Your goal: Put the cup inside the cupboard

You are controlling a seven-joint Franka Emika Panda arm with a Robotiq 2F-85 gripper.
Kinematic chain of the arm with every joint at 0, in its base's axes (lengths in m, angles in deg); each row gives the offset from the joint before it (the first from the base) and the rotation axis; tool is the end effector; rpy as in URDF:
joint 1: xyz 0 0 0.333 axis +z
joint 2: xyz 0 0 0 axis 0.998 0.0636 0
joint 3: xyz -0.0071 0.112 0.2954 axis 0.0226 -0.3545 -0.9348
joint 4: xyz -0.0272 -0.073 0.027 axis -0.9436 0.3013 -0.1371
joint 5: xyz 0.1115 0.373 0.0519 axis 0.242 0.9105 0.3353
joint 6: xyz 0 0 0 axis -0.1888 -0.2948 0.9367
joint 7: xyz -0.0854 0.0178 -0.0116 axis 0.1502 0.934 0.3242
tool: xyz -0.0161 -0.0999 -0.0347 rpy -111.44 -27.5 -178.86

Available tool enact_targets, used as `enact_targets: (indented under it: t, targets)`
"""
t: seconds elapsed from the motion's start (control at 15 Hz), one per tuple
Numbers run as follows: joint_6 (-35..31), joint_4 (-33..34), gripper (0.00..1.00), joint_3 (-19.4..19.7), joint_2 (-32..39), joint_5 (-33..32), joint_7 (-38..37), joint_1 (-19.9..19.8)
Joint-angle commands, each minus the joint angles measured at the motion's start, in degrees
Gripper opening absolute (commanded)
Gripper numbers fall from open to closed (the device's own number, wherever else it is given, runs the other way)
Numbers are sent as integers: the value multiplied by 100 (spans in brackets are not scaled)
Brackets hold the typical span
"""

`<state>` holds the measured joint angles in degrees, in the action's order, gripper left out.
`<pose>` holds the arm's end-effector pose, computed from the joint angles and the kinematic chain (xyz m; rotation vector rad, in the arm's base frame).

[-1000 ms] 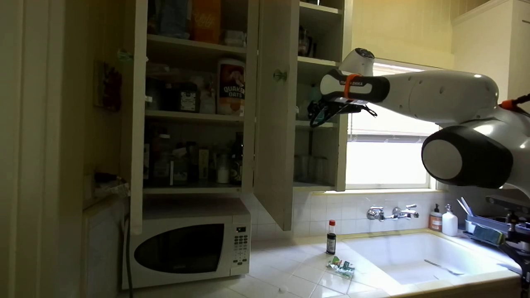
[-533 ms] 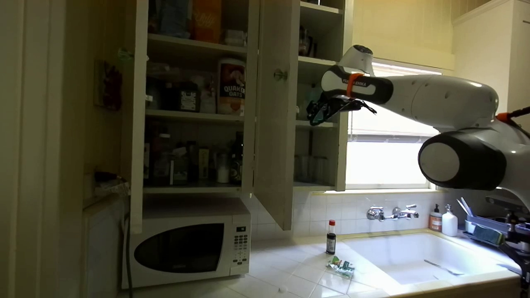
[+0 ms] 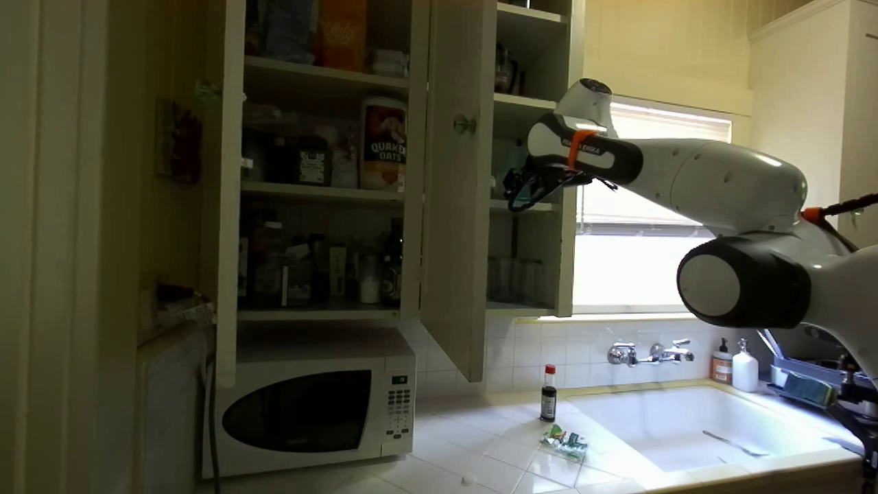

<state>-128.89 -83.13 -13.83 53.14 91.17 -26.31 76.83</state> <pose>0.6669 -0.1599 0.8172 2.5333 -0.0815 1.3898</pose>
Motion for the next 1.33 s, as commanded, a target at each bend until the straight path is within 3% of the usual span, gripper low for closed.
enact_targets:
  t: [0.0, 0.33, 0.4, 1.27]
  targets:
    - [309, 750, 54, -243, 456, -138, -48, -181]
    - [370, 1103, 54, -363, 682, -134, -56, -247]
    - [95, 522, 54, -366, 367, -165, -49, -193]
    - [-13, 544, 54, -572, 431, -44, 106, -256]
